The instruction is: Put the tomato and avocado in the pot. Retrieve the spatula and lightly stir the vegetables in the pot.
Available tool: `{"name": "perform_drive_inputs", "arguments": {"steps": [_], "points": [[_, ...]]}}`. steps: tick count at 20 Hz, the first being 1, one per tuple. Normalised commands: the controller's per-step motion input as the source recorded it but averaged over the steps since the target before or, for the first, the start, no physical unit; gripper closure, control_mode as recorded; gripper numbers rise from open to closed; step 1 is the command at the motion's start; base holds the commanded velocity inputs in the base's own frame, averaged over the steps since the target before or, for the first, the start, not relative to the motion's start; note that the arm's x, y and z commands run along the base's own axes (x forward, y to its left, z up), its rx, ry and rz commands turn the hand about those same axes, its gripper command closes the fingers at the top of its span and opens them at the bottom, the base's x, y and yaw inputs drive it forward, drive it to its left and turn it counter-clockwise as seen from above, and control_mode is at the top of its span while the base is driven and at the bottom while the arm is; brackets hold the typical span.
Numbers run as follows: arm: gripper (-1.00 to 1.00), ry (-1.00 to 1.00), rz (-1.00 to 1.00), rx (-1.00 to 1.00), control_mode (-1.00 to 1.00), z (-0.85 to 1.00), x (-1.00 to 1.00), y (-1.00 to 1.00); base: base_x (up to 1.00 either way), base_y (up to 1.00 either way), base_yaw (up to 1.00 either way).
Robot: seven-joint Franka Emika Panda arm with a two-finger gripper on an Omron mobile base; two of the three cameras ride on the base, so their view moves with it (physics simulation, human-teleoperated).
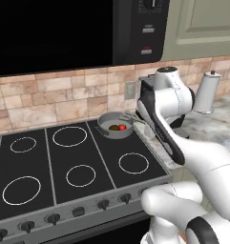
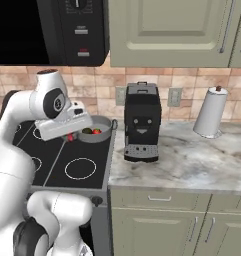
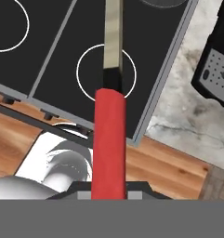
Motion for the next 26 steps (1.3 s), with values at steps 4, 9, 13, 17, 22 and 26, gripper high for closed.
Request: {"name": "perform_drive_inputs", "arguments": {"steps": [4, 9, 13, 17, 22, 26], "points": [[1.0, 0.01, 0.14, 0.0, -1.0, 0.01, 0.37, -0.17, 0.0, 0.0, 0.0], [1.0, 0.06, 0.48, 0.0, -1.0, 0.0, 0.12, -0.38, 0.0, 0.0, 0.0], [1.0, 0.0, 0.42, 0.0, -1.0, 0.0, 0.0, -0.32, 0.0, 0.0, 0.0], [1.0, 0.01, 0.01, 0.0, -1.0, -0.01, 0.0, -0.03, 0.0, 0.0, 0.0], [1.0, 0.11, -0.18, -0.03, -1.0, 0.0, 0.02, 0.0, 0.0, 0.0, 0.0], [1.0, 0.24, -0.31, -0.04, -1.0, 0.0, 0.09, -0.04, 0.0, 0.0, 0.0]]}}
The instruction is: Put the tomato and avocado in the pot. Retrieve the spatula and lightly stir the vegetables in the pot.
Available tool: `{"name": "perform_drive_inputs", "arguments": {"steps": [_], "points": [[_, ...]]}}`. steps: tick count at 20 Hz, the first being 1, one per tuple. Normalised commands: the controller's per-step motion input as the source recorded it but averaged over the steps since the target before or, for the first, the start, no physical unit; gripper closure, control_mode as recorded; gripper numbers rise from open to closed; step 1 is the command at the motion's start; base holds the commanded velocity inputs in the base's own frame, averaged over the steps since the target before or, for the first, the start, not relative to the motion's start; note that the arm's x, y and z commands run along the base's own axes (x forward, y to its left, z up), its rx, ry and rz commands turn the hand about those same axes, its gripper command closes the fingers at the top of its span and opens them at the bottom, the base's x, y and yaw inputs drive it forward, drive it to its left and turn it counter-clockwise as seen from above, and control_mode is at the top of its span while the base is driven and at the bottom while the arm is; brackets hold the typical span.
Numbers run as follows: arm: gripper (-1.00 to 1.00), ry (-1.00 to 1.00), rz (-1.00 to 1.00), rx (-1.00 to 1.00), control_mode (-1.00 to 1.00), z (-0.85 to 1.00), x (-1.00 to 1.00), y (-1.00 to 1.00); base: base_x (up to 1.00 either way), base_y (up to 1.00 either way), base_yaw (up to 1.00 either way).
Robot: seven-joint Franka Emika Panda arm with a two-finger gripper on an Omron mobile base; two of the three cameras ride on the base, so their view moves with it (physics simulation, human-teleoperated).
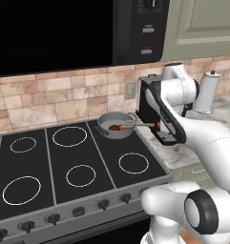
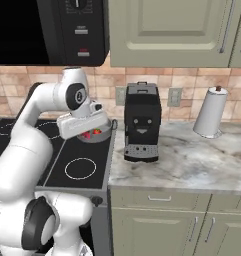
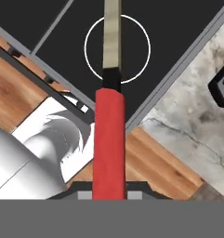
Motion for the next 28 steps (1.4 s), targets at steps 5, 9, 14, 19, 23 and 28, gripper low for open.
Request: {"name": "perform_drive_inputs", "arguments": {"steps": [5, 9, 14, 19, 23, 28], "points": [[1.0, 0.21, -0.26, 0.0, -1.0, 0.06, 0.0, 0.0, 0.0, 0.0, 0.0], [1.0, 0.25, -0.11, -0.01, -1.0, 0.07, 0.03, -0.06, 0.0, 0.0, 0.0], [1.0, 0.22, -0.14, -0.09, -1.0, -0.01, 0.01, 0.05, 0.0, 0.0, 0.0], [1.0, -0.03, -0.12, -0.05, -1.0, -0.03, 0.05, 0.15, 0.0, 0.0, 0.0], [1.0, -0.19, -0.05, 0.07, -1.0, 0.0, -0.08, 0.0, 0.0, 0.0, 0.0], [1.0, -0.04, 0.0, 0.0, -1.0, 0.0, 0.04, 0.0, 0.0, 0.0, 0.0]]}}
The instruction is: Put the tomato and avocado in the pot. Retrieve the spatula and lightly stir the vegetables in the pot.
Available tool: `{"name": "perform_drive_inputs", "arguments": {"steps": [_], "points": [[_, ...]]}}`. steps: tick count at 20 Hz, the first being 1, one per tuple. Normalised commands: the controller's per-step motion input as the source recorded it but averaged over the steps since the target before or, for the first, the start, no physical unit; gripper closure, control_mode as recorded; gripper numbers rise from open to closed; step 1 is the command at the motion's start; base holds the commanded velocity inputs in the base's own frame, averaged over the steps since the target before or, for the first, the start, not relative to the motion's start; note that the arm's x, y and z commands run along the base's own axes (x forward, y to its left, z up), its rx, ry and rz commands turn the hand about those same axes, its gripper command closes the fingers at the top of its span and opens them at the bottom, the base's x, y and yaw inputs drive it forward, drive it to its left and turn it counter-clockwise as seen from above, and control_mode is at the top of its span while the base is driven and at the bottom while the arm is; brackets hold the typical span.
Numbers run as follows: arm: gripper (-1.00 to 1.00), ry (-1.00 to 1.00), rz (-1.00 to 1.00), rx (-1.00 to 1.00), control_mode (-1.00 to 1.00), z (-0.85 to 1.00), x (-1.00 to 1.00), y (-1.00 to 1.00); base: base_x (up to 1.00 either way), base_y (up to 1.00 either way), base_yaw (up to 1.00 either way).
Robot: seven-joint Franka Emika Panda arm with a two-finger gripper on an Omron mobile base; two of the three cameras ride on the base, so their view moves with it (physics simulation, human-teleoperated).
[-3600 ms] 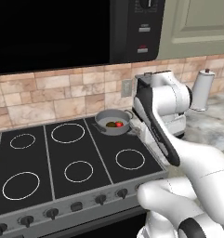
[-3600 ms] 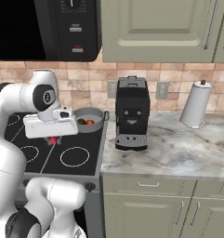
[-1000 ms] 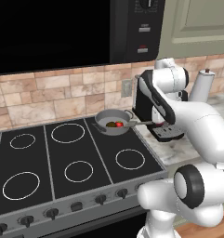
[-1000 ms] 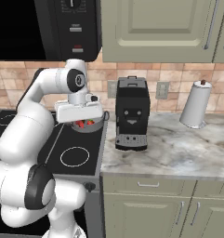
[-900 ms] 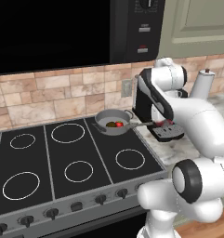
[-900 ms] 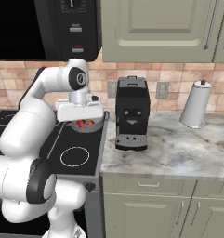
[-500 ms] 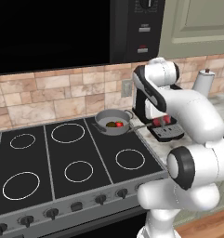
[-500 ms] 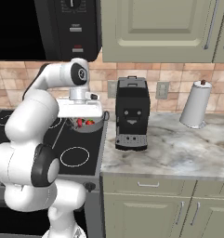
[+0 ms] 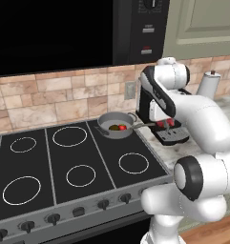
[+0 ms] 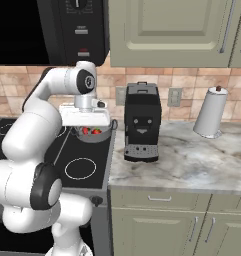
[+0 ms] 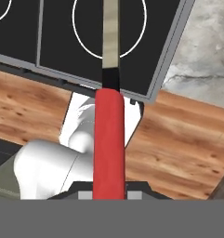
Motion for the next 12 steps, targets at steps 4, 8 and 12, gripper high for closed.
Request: {"name": "perform_drive_inputs", "arguments": {"steps": [4, 8, 12], "points": [[1.0, 0.0, 0.0, -0.02, -1.0, 0.06, 0.38, 0.0, 0.0, 0.0, 0.0], [1.0, 0.01, 0.0, -0.02, -1.0, -0.01, 0.16, 0.0, 0.0, 0.0, 0.0], [1.0, 0.0, -0.03, 0.0, -1.0, -0.47, 0.0, 0.01, 0.0, 0.0, 0.0]]}}
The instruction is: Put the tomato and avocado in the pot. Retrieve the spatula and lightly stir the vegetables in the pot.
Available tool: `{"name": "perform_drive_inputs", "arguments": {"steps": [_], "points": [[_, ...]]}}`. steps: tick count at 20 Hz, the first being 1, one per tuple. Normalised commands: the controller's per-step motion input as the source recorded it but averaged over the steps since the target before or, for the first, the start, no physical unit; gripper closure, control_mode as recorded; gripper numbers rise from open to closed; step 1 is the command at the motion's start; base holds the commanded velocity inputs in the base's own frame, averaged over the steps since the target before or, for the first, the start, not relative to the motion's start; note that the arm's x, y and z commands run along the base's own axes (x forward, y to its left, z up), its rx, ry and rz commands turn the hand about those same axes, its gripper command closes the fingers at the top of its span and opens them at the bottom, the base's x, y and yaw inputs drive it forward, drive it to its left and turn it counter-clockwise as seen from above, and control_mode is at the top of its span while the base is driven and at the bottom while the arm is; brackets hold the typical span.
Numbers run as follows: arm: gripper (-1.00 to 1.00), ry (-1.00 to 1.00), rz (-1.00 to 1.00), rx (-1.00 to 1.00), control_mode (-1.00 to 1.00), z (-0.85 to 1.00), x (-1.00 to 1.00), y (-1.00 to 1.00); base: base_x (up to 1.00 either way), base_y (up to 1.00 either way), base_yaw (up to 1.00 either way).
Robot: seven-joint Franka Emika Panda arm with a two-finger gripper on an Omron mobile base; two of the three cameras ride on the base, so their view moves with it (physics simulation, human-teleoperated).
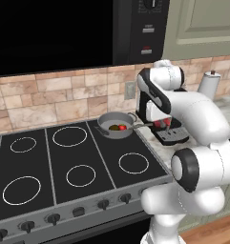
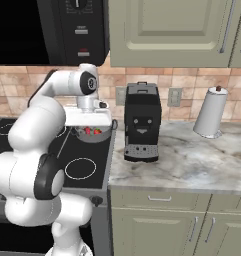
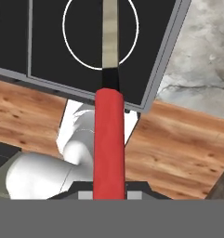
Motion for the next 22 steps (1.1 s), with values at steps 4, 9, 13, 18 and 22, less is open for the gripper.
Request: {"name": "perform_drive_inputs", "arguments": {"steps": [4, 9, 13, 18, 22], "points": [[1.0, 0.0, -0.03, 0.0, -1.0, -0.39, 0.14, 0.06, 0.0, 0.0, 0.0], [1.0, 0.0, -0.03, 0.0, -1.0, -0.03, 0.32, 0.11, 0.0, 0.0, 0.0], [1.0, 0.03, -0.06, 0.0, -1.0, 0.0, 0.37, 0.07, 0.0, 0.0, 0.0], [1.0, 0.08, -0.07, -0.01, -1.0, 0.0, 0.21, 0.09, 0.0, 0.0, 0.0], [1.0, 0.04, -0.04, -0.02, -1.0, -0.12, 0.02, 0.19, 0.0, 0.0, 0.0]]}}
